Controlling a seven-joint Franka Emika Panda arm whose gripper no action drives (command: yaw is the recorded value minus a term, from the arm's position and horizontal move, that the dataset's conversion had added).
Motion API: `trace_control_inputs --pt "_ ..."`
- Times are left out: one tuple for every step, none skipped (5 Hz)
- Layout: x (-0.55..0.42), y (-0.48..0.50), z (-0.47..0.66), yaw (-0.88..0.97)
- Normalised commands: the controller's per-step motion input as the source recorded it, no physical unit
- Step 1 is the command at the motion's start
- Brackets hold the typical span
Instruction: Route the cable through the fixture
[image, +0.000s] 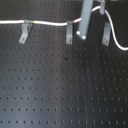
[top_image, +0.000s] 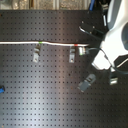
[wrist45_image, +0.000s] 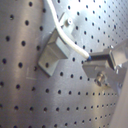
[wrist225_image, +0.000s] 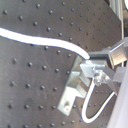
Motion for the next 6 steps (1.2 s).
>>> trace_control_inputs --pt "0.042 0.048 0.34 -0.03" --pt "0.237 -0.124 0.68 -0.21" --pt "0.044 -0.018 0.60 -0.09" --pt "-0.140 0.088 0.05 0.01" --pt "-0.118 0.087 -0.21 0.04" --pt "0.025 0.133 -0.42 0.07"
